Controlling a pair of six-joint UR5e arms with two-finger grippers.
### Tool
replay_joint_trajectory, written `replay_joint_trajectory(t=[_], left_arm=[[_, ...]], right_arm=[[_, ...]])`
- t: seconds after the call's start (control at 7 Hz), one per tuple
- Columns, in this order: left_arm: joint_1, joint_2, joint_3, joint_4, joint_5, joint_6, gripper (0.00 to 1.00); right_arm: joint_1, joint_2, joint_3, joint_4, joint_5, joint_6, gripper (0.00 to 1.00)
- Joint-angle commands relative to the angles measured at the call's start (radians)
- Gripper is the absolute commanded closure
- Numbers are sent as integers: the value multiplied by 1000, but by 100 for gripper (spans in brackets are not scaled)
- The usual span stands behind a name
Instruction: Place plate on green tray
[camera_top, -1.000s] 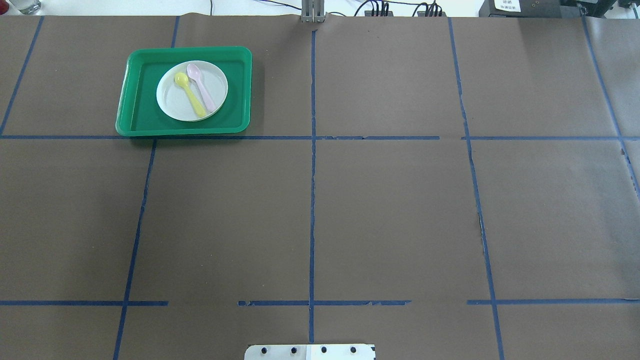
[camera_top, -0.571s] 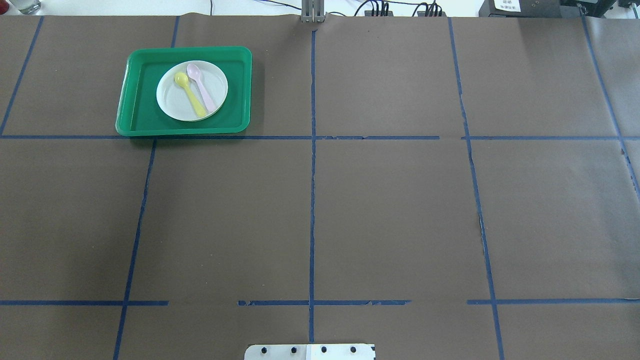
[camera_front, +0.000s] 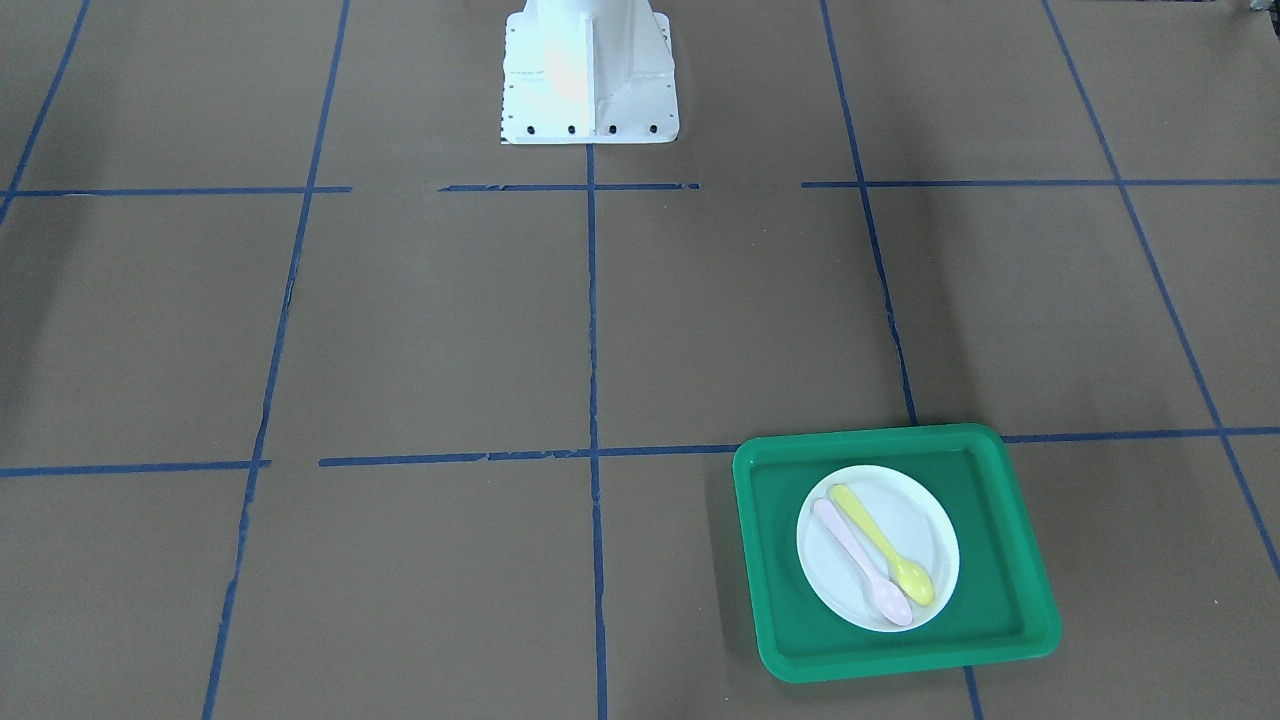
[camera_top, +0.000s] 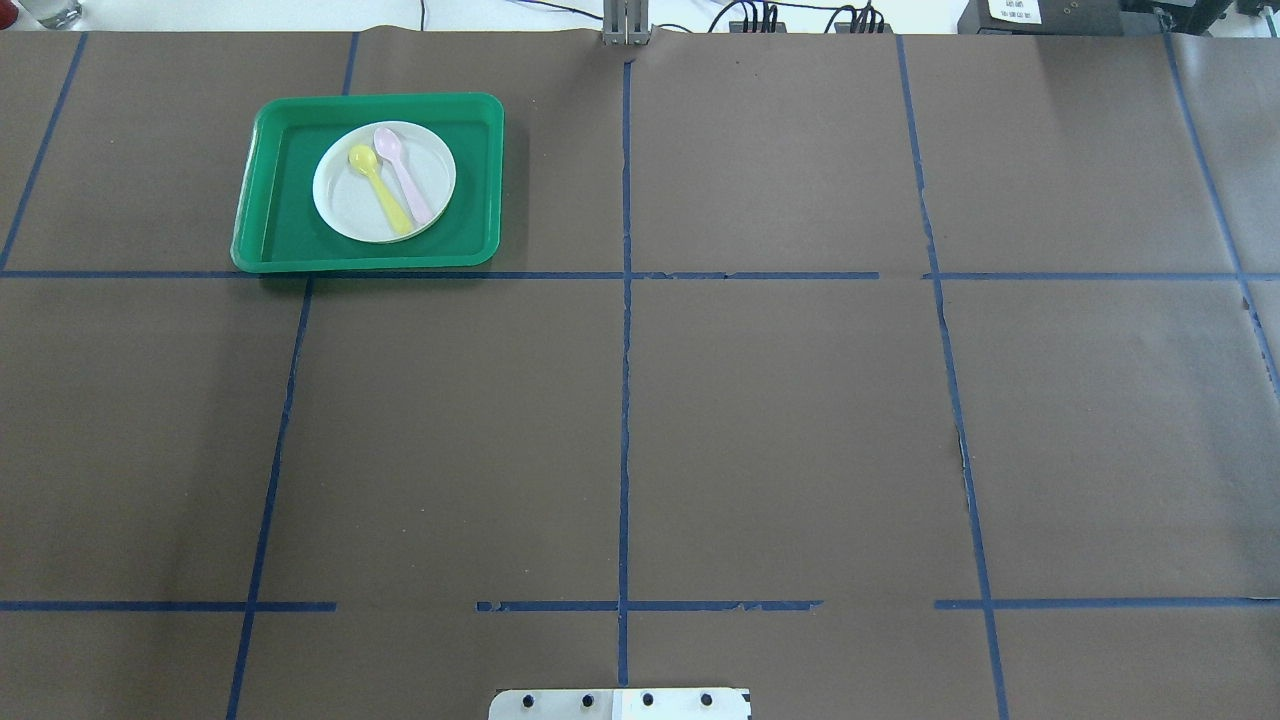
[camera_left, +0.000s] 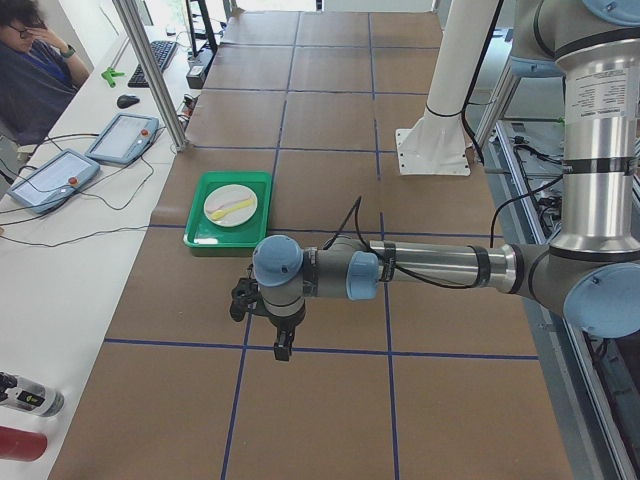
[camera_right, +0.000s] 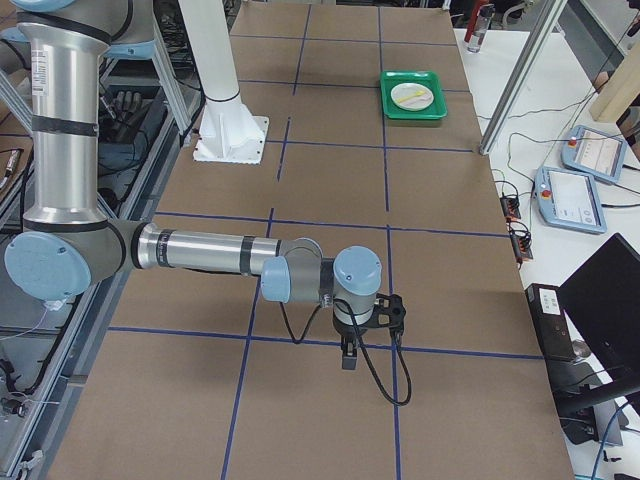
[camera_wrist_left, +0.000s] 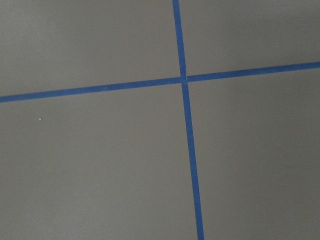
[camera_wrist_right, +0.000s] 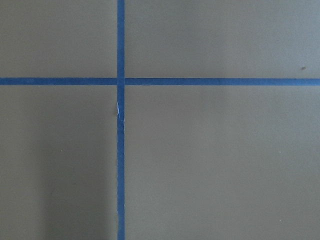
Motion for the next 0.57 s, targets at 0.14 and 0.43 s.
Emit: replay_joint_trajectory(t=[0.14,0.43], left_arm=[[1,-4,24,-4,-1,-5,0],[-1,-7,24,-4,3,-5,0]], right_arm=[[0,0,-1,0,0,0,0],[0,0,-1,0,0,0,0]])
